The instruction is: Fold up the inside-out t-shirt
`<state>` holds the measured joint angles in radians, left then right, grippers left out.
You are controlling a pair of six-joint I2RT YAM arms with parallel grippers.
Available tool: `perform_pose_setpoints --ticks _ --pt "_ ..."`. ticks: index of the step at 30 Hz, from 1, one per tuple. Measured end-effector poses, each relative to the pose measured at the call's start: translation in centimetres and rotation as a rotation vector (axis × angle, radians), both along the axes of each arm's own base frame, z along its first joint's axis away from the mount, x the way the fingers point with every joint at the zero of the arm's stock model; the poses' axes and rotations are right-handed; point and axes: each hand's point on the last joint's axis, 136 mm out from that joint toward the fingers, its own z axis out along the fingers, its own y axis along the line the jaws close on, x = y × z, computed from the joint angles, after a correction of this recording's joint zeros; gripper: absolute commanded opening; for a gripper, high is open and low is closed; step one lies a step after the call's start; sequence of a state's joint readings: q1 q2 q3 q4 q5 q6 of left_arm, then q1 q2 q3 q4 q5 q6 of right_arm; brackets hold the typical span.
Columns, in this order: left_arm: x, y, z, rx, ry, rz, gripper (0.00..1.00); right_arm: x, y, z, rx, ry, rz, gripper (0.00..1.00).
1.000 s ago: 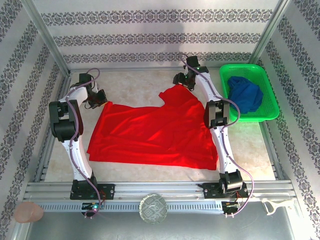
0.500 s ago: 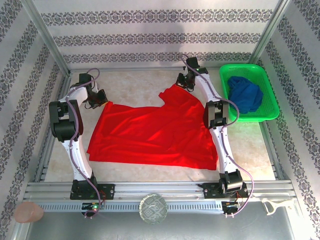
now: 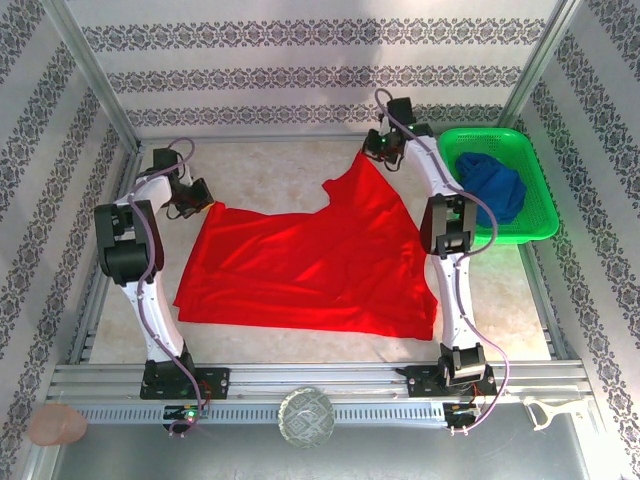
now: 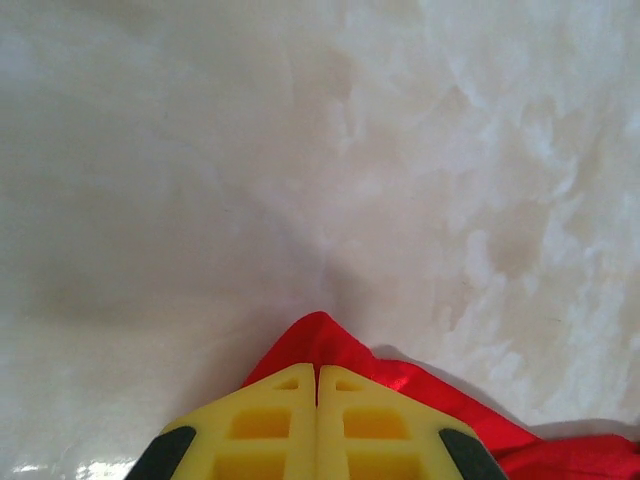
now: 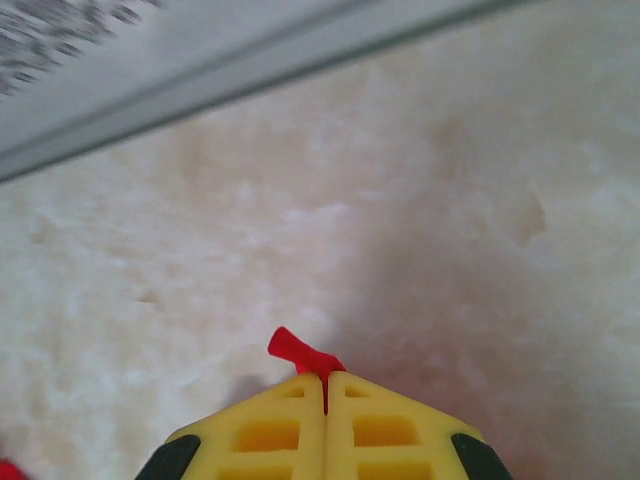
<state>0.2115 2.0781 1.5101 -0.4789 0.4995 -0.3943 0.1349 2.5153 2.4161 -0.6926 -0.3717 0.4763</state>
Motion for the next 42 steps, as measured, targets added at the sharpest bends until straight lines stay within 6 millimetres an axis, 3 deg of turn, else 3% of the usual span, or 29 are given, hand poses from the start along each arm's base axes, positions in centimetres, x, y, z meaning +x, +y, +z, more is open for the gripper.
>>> perform_pose_setpoints --ticks 4,8,14,19,24,29,35,42 --pt "0.1 0.4 2.0 -0.028 -0.055 0.023 0.0 -1.7 0.0 5.0 0.038 -0.078 -0.002 0.0" --pt "-0.1 0.5 3.8 -0.07 -0.113 0.047 0.0 -4.2 -0.2 7.4 0.065 -0.114 -0.009 0.0" --pt "-1.3 1.1 4.9 -0.12 -0.145 0.097 0.0 -8.7 -0.7 7.2 0.086 -0.098 -0.023 0.0" --pt "-2.6 1.5 5.0 -0.136 -0.136 0.13 0.0 -13.1 -1.3 6.3 0.095 -0.074 -0.036 0.0" --pt "-4.3 2.6 4.9 -0.14 -0.126 0.174 0.0 -17.2 -1.8 6.7 0.11 -0.087 -0.05 0.0" --pt "-6.0 4.0 4.1 -0.16 -0.098 0.24 0.0 -21.3 -2.2 7.5 0.127 -0.114 -0.066 0.0" --pt "-7.4 4.1 2.6 -0.184 -0.053 0.279 0.0 -26.0 -2.2 7.9 0.138 -0.143 -0.083 0.0" --pt "-7.6 4.4 2.3 -0.194 -0.041 0.299 0.0 -30.8 -2.7 8.6 0.155 -0.183 -0.107 0.0"
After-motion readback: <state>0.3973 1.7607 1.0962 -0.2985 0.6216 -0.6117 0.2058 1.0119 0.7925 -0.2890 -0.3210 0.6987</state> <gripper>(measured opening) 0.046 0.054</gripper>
